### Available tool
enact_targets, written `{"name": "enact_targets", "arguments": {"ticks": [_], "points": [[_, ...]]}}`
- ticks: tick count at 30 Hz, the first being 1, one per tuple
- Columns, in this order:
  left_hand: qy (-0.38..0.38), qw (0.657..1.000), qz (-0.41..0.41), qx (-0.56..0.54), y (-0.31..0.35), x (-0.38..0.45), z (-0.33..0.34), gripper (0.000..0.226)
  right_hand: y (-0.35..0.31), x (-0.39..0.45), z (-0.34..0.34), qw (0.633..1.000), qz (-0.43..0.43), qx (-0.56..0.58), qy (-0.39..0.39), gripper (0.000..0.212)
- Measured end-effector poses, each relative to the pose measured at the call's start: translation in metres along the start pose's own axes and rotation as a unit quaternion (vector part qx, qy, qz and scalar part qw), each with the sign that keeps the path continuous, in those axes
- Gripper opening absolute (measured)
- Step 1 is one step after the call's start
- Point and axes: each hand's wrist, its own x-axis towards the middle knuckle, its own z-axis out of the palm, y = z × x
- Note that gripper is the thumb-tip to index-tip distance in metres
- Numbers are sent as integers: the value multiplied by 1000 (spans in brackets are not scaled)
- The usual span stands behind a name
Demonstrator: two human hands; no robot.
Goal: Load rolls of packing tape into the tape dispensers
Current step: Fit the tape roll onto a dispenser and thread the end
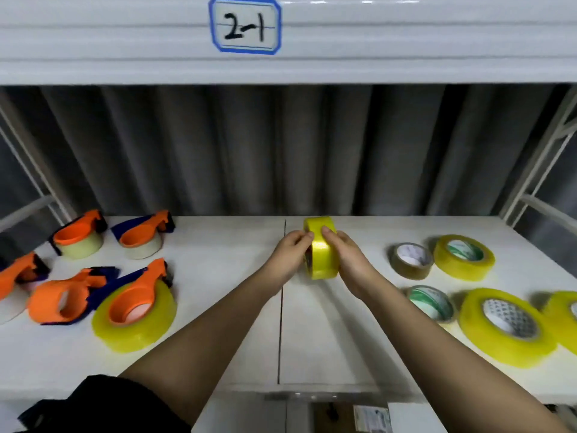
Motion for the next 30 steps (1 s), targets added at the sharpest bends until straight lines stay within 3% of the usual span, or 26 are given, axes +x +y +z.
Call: {"name": "enact_targets", "arguments": {"ticks": [5, 14, 18, 23, 30], "points": [[-14, 1000, -10, 26, -8, -11, -59, 35, 3, -12, 59, 999, 10, 33, -12, 22], [-18, 999, -20, 36, -14, -30, -103, 30, 4, -17, 106, 999, 22, -23, -16, 14], [54, 997, -13, 53, -22, -43, -133, 27, 7, -11, 123, 997, 20, -62, -41, 26], [151, 984, -25, 91, -39, -57, -195, 28, 7, -9, 159, 995, 25, -74, -56, 15], [236, 951, -21, 198, -61, -67, -310, 12, -2, -3, 224, 993, -10, -100, -69, 17]]}}
